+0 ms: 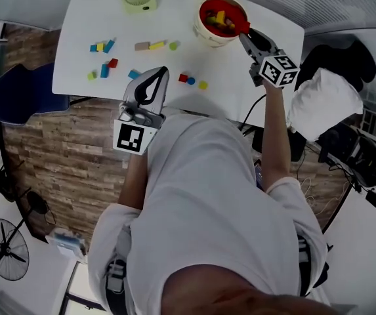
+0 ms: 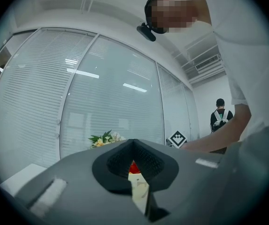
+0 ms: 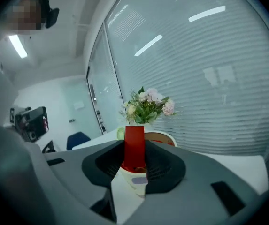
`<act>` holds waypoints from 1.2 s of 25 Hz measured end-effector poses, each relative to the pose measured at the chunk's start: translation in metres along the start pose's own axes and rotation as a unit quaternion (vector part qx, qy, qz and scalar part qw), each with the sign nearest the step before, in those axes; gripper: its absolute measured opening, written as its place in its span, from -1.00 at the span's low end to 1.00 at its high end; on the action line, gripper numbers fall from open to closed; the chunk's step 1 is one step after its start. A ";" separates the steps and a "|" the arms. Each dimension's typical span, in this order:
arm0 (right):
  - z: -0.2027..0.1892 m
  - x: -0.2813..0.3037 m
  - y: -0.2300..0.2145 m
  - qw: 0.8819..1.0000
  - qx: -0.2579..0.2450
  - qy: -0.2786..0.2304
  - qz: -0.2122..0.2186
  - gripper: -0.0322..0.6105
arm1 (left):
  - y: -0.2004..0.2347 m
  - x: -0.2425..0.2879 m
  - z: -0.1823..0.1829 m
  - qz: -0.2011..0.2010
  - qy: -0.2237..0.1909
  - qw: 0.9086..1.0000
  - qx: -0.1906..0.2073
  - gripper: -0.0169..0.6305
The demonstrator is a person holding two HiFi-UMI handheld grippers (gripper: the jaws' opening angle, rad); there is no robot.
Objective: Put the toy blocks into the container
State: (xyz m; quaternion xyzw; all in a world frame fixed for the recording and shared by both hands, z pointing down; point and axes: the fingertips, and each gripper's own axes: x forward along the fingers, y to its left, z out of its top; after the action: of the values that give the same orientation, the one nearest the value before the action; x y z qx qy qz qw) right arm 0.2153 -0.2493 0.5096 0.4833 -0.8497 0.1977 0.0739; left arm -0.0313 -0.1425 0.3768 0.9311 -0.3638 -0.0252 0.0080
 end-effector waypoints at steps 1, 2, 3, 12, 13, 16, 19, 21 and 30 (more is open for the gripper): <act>0.000 0.009 -0.004 0.999 -0.025 0.027 -0.007 -0.49 | 0.002 -0.002 0.001 0.001 -0.002 1.000 -0.001 -0.96; 0.000 0.018 -0.007 0.997 -0.052 0.058 -0.013 -0.49 | 0.004 -0.004 0.001 0.003 -0.003 1.000 -0.003 -0.96; -0.002 0.027 -0.008 0.992 -0.082 0.090 -0.017 -0.49 | 0.006 -0.007 0.000 0.006 -0.003 1.000 -0.004 -0.96; -0.048 0.092 -0.019 0.864 -0.345 0.365 -0.022 -0.48 | 0.033 -0.035 -0.004 0.041 -0.002 0.999 -0.011 -0.96; -0.053 0.095 -0.021 0.853 -0.357 0.379 -0.023 -0.48 | 0.037 -0.038 -0.005 0.045 -0.001 0.999 -0.012 -0.96; -0.055 0.102 -0.025 0.844 -0.367 0.389 -0.033 -0.33 | 0.045 -0.044 -0.007 0.046 0.003 0.999 -0.013 -0.96; -0.044 0.100 -0.020 0.866 -0.342 0.363 -0.039 -0.27 | 0.050 -0.046 -0.010 0.041 0.004 0.999 -0.013 -0.96; -0.036 0.096 -0.014 0.886 -0.322 0.331 -0.042 -0.33 | 0.052 -0.044 -0.013 0.036 0.006 0.999 -0.014 -0.96; 0.013 0.050 0.023 0.975 -0.166 0.128 -0.066 -0.77 | 0.048 -0.021 -0.005 -0.020 -0.004 1.000 -0.007 -0.96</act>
State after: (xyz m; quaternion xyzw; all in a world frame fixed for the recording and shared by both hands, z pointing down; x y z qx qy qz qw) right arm 0.1707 -0.2833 0.5078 0.4898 -0.8203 0.1086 0.2746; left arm -0.0792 -0.1632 0.3845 0.9381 -0.3448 -0.0311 0.0124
